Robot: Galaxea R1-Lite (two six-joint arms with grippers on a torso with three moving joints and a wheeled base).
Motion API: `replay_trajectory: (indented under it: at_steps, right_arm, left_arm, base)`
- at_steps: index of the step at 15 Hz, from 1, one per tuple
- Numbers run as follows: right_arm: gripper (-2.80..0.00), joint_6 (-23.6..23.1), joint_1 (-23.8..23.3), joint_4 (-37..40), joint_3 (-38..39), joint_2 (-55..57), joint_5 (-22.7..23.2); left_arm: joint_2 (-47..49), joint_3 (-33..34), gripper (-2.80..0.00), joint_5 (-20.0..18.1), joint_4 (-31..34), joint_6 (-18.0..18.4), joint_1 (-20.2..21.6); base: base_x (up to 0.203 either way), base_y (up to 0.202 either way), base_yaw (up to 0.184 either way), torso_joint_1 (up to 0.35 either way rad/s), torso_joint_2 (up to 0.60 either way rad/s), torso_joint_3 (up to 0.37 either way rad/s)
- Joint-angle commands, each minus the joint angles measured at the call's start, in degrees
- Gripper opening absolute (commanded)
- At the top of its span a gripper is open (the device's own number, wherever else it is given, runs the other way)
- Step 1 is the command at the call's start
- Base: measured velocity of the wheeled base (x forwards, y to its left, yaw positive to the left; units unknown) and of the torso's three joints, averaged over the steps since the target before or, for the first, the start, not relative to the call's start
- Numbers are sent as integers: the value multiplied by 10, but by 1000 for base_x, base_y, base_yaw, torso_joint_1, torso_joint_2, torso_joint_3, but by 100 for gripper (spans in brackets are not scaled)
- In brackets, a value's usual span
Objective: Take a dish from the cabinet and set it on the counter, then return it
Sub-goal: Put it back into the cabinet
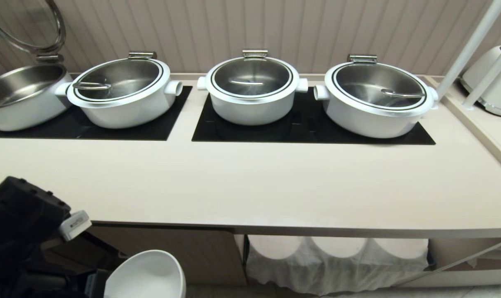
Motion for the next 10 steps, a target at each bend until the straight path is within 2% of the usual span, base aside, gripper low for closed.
replay_trajectory:
  at_steps: [1,10]
  right_arm:
    - [-280,0,1,0,0,0,0]
    - [-280,0,0,0,0,0,0]
  left_arm:
    - [0,2,-280,0,2,-2,0]
    - [-2,3,-280,0,2,-5,0]
  base:
    - [0,0,0,0,0,0]
    - [-1,6,0,-1,0,0]
